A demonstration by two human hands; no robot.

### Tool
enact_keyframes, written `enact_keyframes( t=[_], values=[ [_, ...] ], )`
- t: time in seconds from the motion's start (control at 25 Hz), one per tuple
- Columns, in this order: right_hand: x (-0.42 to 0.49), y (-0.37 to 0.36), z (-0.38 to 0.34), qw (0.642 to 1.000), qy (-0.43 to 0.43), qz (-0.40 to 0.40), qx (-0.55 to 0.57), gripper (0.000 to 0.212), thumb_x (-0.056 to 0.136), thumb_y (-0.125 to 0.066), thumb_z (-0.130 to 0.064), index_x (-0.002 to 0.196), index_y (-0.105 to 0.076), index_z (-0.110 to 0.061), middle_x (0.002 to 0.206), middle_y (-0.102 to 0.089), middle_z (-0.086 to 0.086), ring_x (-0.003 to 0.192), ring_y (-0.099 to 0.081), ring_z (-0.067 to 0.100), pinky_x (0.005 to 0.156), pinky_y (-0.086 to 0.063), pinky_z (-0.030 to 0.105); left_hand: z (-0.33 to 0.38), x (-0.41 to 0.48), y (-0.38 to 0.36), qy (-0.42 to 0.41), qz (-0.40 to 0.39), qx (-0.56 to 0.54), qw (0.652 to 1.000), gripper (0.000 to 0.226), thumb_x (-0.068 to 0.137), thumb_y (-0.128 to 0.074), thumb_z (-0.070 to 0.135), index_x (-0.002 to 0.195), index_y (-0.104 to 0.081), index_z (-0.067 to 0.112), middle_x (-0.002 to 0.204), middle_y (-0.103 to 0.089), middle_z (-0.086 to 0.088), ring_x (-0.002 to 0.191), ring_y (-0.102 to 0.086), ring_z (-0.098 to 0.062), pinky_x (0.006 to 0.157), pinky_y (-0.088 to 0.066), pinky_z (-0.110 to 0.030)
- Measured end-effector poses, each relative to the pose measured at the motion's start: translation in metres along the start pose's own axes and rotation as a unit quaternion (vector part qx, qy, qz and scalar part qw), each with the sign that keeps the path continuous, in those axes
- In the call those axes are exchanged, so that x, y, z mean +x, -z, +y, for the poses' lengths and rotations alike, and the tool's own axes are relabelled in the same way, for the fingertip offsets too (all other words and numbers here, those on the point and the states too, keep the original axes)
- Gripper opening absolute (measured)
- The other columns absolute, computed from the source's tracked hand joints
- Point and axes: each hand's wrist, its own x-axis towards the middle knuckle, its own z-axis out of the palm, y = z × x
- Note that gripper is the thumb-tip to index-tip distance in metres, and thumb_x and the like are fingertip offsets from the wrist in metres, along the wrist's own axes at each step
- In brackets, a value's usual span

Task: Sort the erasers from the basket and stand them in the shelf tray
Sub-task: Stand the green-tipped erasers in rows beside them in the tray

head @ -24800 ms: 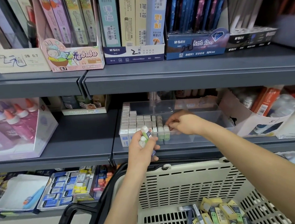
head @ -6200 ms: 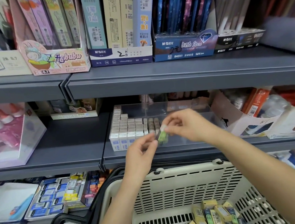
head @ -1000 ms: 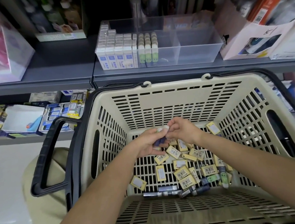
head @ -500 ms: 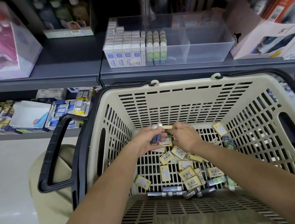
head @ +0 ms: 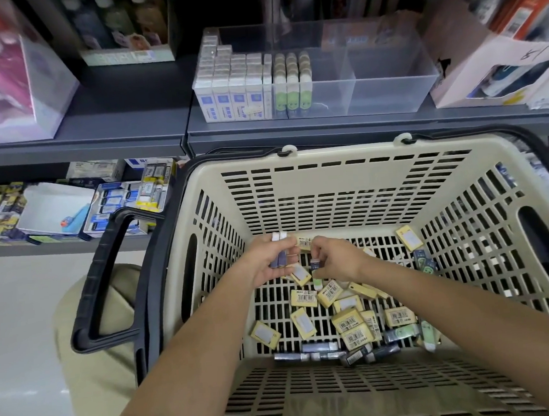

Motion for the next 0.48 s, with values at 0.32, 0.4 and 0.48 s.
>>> enact_keyframes(
  t=[0.32, 0.4, 0.48],
  values=[
    [-0.034, 0.003, -0.012, 0.965, 0.068, 0.113, 0.227, 0.021, 0.079, -0.069, -0.004, 0.084, -0.055, -0.019, 0.091, -0.068, 0.004, 0.083, -0.067, 0.012, 0.076, -0.055, 0.022, 0.0, -0.009, -0.009, 0.054, -0.038, -0.022, 0.998, 0.032, 0.078, -0.073, 0.03, 0.096, -0.064, 0.005, 0.073, -0.068, -0.008, 0.062, -0.066, -0.017, 0.052, -0.054, -0.025],
    [-0.036, -0.001, -0.013, 0.969, 0.092, 0.082, 0.215, 0.015, 0.08, -0.069, -0.006, 0.089, -0.063, -0.017, 0.097, -0.066, -0.001, 0.091, -0.064, 0.008, 0.084, -0.051, 0.018, 0.003, -0.014, -0.009, 0.058, -0.059, -0.029, 0.996, 0.038, 0.073, -0.077, 0.019, 0.104, -0.062, 0.004, 0.082, -0.07, -0.01, 0.068, -0.069, -0.021, 0.053, -0.055, -0.025],
    [-0.038, 0.001, -0.01, 0.977, 0.079, 0.074, 0.183, 0.009, 0.082, -0.068, -0.011, 0.086, -0.068, -0.019, 0.089, -0.067, -0.006, 0.085, -0.064, 0.007, 0.083, -0.052, 0.02, 0.005, -0.019, -0.008, 0.063, -0.053, -0.008, 0.997, 0.036, 0.074, -0.075, 0.007, 0.106, -0.06, 0.006, 0.093, -0.069, -0.014, 0.073, -0.07, -0.024, 0.057, -0.057, -0.029]
  ],
)
